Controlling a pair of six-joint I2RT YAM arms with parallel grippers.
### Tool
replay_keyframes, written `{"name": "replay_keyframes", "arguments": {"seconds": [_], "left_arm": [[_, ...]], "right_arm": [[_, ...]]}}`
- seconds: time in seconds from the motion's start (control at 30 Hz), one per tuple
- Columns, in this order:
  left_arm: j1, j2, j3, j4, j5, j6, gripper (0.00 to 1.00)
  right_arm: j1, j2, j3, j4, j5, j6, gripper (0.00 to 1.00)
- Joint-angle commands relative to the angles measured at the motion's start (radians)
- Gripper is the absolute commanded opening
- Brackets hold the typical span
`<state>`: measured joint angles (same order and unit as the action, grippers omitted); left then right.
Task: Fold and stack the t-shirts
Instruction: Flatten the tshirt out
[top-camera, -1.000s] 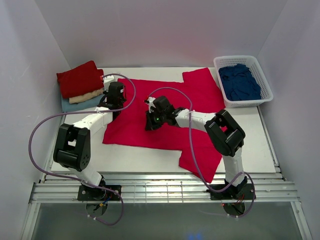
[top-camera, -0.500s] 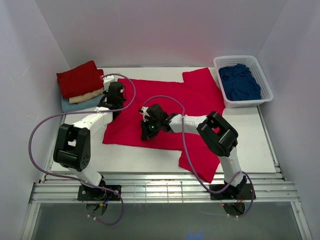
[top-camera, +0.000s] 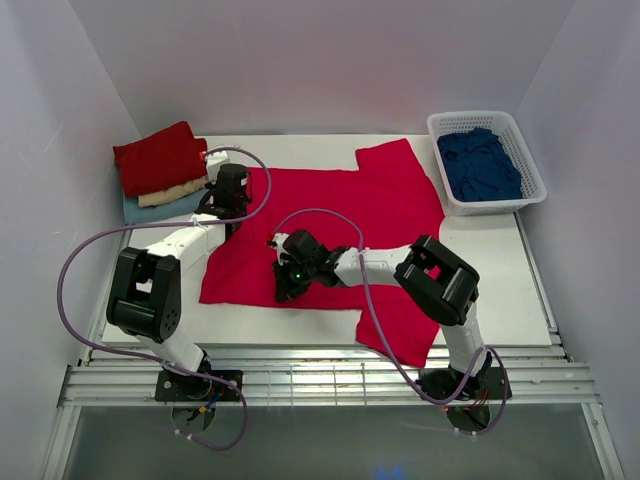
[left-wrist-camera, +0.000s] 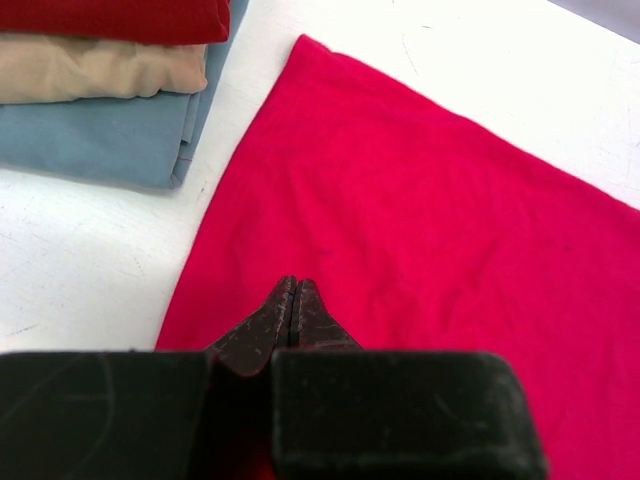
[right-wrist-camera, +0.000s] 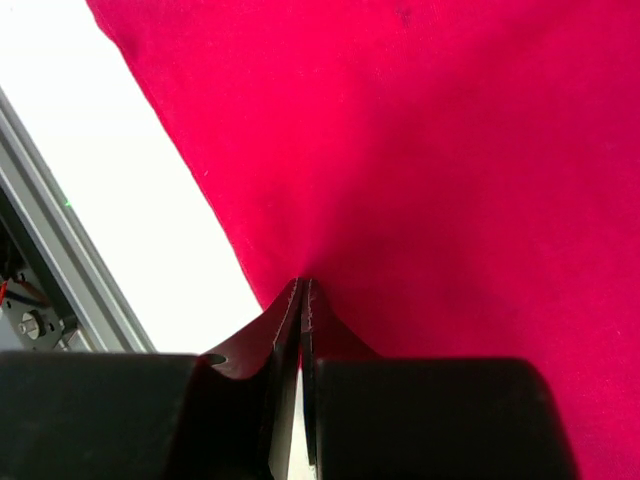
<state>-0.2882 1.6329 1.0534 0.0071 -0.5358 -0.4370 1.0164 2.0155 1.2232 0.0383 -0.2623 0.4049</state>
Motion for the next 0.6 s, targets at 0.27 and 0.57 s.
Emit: {"name": "replay_keyframes", "arguments": {"seconds": [0.27, 0.57], "left_arm": [[0.011, 0.163, 0.154, -0.001, -0.035, 0.049, 0.1], [0.049, 0.389, 0.532, -0.102, -0.023, 0.162, 0.43]], "right_arm": [[0.054, 0.005, 0.141, -0.205, 0.194, -0.069, 0.23], [-0.171, -0.253, 0.283, -0.318, 0.526, -0.144, 0.5]]}}
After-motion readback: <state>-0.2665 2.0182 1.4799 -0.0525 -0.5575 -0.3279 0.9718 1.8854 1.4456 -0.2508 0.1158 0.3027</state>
